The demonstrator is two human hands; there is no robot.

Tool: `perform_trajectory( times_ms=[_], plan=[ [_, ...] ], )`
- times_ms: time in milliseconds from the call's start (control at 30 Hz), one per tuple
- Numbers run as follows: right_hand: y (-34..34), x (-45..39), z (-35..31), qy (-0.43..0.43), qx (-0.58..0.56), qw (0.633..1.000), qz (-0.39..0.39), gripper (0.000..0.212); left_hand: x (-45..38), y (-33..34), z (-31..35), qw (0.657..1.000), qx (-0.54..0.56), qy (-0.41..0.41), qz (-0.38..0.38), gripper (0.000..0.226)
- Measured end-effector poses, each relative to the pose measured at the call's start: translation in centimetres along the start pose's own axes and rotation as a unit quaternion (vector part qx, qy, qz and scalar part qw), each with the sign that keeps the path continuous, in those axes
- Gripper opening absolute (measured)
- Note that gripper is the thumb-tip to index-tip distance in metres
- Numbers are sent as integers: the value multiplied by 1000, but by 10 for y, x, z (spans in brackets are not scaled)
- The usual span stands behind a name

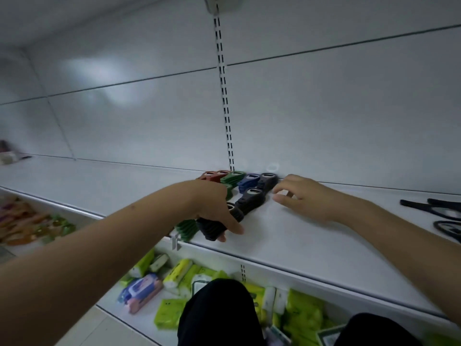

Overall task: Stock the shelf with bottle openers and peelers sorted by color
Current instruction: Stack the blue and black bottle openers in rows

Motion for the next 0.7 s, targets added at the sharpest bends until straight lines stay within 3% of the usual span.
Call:
perform_trajectory(
  times_ms=[133, 267, 567, 700],
  plan=[
    [1, 11, 7, -13, -32, 999, 34, 25, -11, 1, -8, 998, -40, -15, 41, 46],
    [-15, 24, 29, 29, -68, 994, 75, 19, -20, 0, 0, 976, -201, -3, 86, 52],
    [-12, 22, 27, 27, -80, 994, 69, 25, -30, 5, 15, 972, -221, 15, 72, 69],
    [-11, 22, 26, 29, -83, 994, 63, 30, -33, 6, 10, 974, -216, -19, 60, 51]
  ],
)
Point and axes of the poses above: each hand's wrist, its own x-axis away from the middle knuckle, its own y-axis out of the palm, z = x × y, the point moved 7 cm from there along -x, towards the middle knuckle, and after that the axes turned 3 degrees about z, right-handed, at the moved point
